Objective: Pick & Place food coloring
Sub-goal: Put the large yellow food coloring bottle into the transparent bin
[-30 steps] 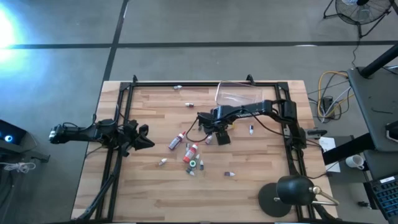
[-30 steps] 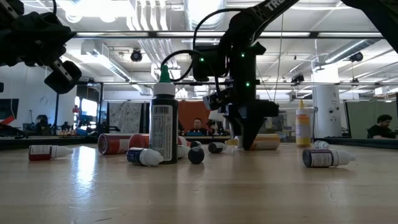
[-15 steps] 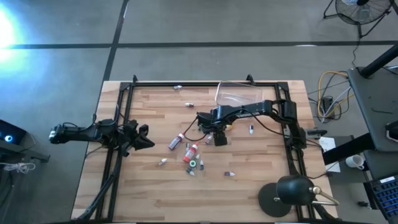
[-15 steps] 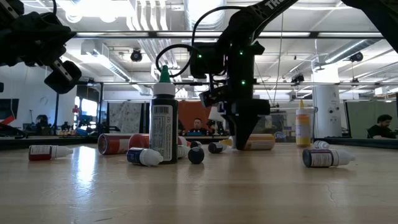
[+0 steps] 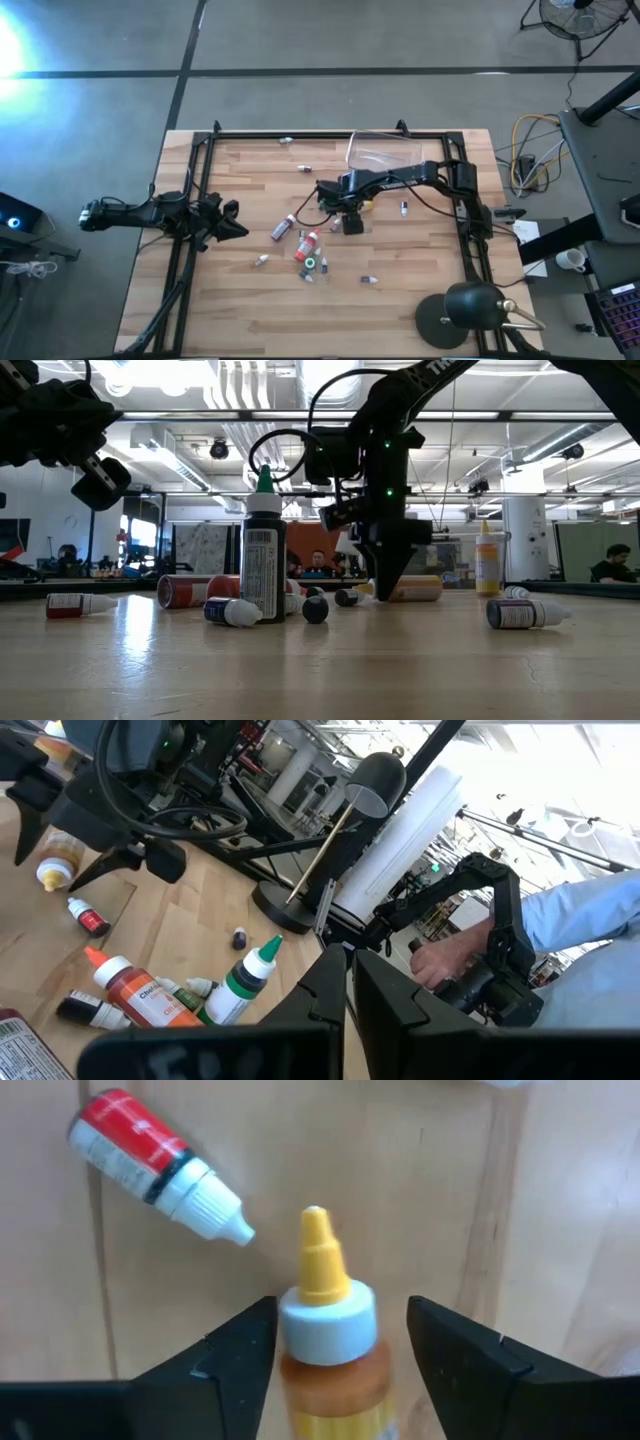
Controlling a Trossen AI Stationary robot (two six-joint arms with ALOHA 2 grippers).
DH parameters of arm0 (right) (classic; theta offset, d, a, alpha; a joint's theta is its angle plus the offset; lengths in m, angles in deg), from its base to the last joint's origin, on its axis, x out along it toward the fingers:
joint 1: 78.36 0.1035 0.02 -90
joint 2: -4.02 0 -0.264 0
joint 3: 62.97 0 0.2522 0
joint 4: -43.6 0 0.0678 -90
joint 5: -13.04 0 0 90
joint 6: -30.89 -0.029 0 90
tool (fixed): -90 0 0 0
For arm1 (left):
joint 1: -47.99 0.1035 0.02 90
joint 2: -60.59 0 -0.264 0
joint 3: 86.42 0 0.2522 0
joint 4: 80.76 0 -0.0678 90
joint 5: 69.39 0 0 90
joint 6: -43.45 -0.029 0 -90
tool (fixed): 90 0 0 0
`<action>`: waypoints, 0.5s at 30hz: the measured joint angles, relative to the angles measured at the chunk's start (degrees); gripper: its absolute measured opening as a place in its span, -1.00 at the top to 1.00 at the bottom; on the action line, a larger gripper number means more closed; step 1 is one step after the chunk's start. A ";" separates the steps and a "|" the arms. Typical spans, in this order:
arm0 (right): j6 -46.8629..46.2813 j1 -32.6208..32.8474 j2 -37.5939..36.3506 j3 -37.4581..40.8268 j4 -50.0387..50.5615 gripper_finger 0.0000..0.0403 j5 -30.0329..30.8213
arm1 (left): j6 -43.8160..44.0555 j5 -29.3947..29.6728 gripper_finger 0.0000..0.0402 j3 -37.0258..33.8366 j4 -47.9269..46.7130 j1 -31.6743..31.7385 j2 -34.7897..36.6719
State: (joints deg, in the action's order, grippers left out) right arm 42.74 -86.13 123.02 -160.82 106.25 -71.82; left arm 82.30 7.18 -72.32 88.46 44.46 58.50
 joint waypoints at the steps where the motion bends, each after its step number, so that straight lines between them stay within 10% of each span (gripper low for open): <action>1: 0.23 0.05 0.00 0.00 0.01 -0.01 -0.59 | 0.00 0.01 1.00 0.00 0.00 0.00 0.00; 15: -3.91 0.90 -0.01 0.00 -0.28 0.47 -1.28 | 0.00 0.00 1.00 0.00 -0.01 0.02 0.00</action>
State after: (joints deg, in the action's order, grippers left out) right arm 38.83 -85.24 123.02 -160.82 105.97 -73.10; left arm 82.30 7.18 -72.32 88.46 44.48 58.50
